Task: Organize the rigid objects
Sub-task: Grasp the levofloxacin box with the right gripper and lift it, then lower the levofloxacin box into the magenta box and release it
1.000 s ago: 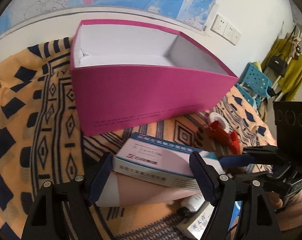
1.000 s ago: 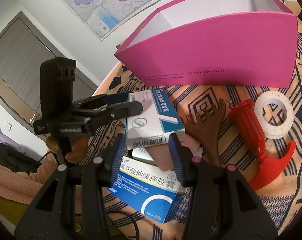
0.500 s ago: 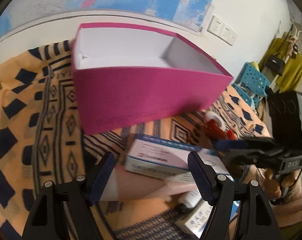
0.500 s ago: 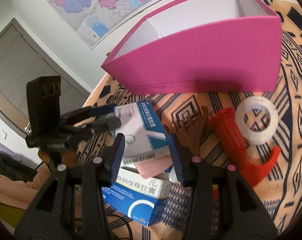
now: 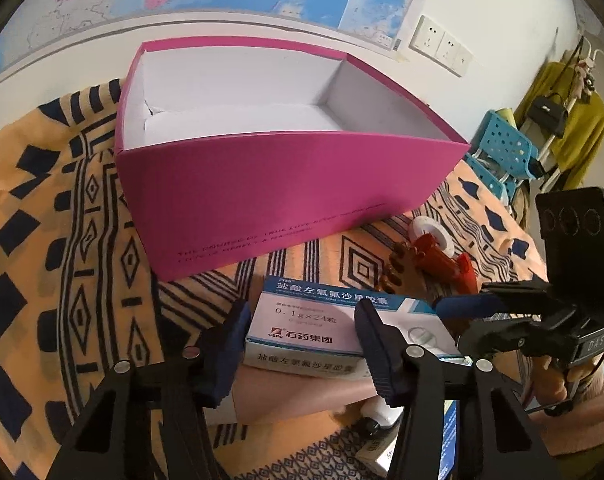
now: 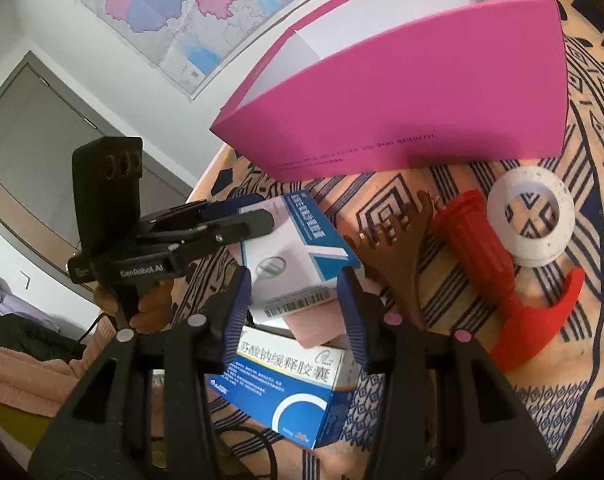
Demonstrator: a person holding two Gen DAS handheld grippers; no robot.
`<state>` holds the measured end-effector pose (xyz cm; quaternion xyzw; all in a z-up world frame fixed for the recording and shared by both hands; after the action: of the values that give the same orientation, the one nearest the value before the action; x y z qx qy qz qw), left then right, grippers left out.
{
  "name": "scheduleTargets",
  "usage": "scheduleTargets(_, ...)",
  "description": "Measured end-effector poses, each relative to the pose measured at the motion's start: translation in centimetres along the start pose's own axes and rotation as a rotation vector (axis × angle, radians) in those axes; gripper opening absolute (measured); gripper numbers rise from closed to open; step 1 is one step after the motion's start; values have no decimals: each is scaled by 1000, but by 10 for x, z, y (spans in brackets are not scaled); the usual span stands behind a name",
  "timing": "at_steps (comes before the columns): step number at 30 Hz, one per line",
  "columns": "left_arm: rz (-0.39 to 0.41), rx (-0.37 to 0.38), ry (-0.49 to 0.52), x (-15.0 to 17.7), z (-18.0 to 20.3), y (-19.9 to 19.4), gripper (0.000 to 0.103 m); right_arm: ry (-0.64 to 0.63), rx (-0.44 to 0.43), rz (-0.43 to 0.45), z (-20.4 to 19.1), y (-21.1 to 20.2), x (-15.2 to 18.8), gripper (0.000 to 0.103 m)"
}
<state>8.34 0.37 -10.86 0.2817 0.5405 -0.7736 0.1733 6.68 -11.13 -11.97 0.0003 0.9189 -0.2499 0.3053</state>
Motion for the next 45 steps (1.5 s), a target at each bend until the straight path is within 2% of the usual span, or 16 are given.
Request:
scheduleTargets(4, 4, 57, -26, 1, 8, -1, 54, -18, -30, 22, -7, -1, -9, 48)
scheduleTargets(7, -3, 28, -9, 2, 12, 4, 54, -40, 16, 14, -8, 4, -15, 48)
scheduleTargets(12, 4, 27, -20, 2, 5, -2, 54, 3, 30, 18, 6, -10, -11, 48)
scheduleTargets(17, -1, 42, -21, 1, 2, -2, 54, 44, 0, -24, 11, -11, 8, 48)
scheduleTargets(21, -4, 43, -11, 3, 7, 0, 54, 63, -24, -23, 9, -3, 10, 49)
scheduleTargets(25, 5, 32, 0, 3, 8, -4, 55, 49, -20, -3, 7, -1, 4, 54)
scheduleTargets(45, 70, 9, -51, -14, 16, -19, 55, -99, 78, 102, -11, -13, -33, 54)
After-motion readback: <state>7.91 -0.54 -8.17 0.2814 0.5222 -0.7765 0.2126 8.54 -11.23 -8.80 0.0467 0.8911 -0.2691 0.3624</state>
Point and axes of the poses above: each gripper's, at about its wrist camera, not at the fingertips, and y roughly the way its jaws point, z to its right, x to its underside, the point moved 9 cm from there along y, roughly the way its jaws point, and after that the axes turned 2 degrees about z, right-handed, at the moved point
